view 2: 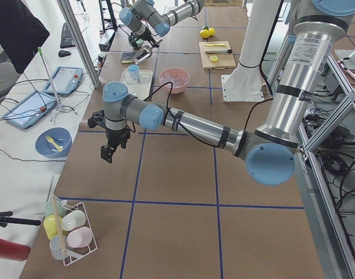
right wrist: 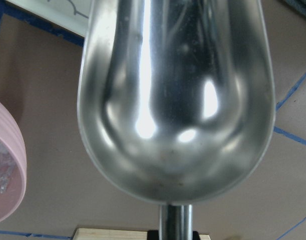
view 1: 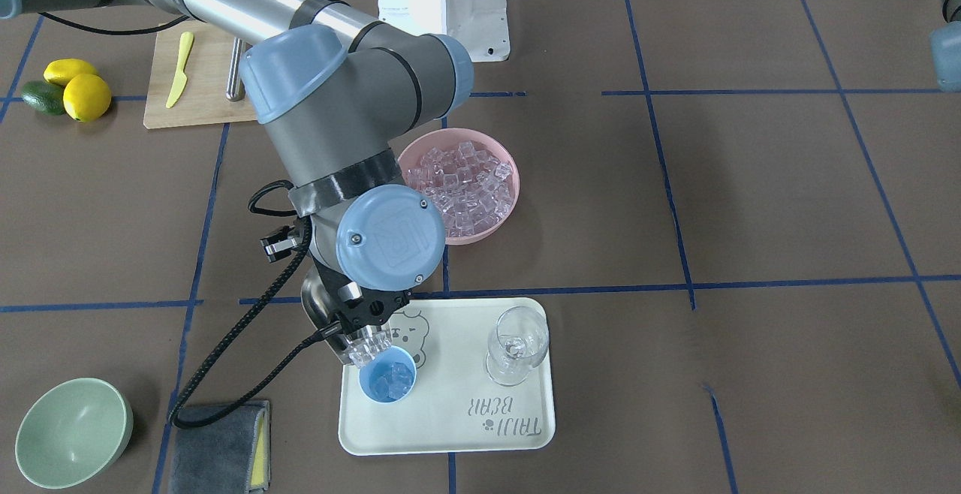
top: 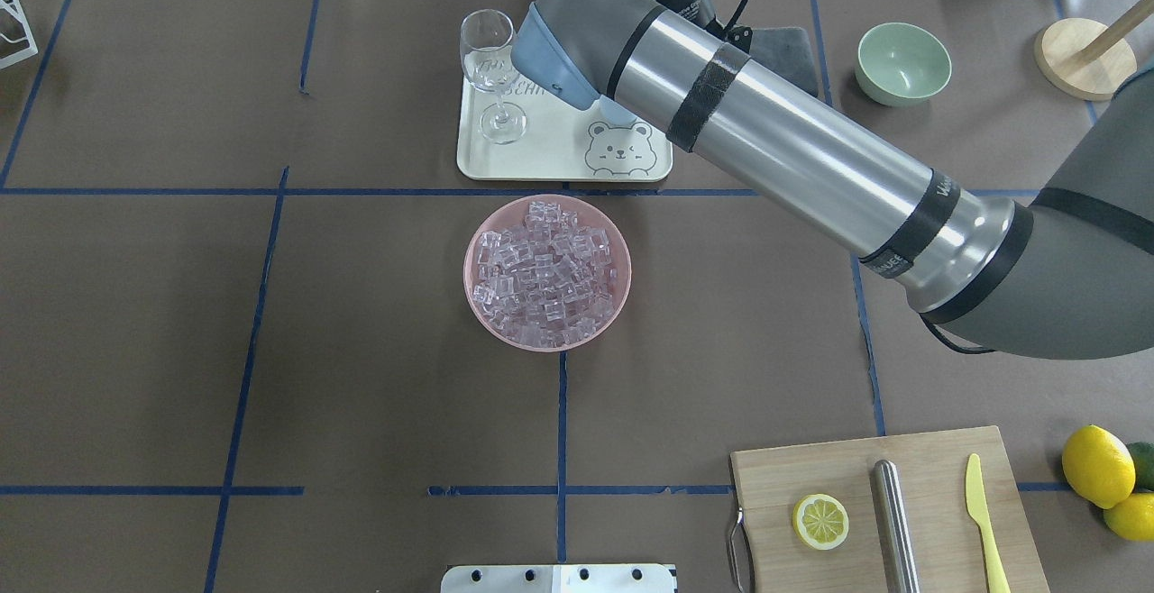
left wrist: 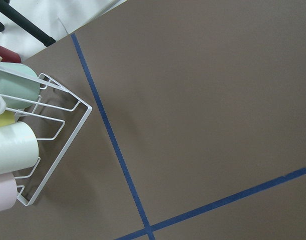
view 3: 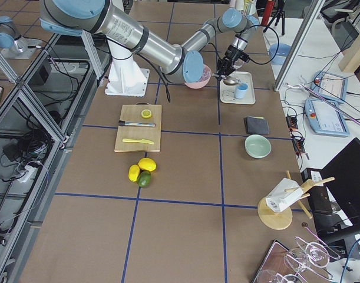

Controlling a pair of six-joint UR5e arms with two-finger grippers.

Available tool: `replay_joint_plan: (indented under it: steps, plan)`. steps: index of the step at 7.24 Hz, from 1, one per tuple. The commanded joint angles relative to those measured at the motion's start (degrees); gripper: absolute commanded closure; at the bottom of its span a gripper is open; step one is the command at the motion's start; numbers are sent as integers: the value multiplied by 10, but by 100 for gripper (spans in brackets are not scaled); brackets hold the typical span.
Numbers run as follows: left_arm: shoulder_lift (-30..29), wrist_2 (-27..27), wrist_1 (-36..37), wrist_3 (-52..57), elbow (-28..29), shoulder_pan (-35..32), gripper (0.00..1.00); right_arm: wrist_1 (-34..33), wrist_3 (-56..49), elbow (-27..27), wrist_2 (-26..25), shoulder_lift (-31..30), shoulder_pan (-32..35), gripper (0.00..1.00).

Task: Put ice in cup with scoop
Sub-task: 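Tip the scoop over the light-blue cup with the right gripper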

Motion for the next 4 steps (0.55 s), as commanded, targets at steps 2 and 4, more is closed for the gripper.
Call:
replay_joint_plan:
  steps: [2,4]
  plan:
    - [-4,0,1,0,0,0,0,-9,0,-3,-2,4,-3,100]
    - [-3,-1,-1,4,-5,-1,0,-11,8,31,-2,-4,-1,100]
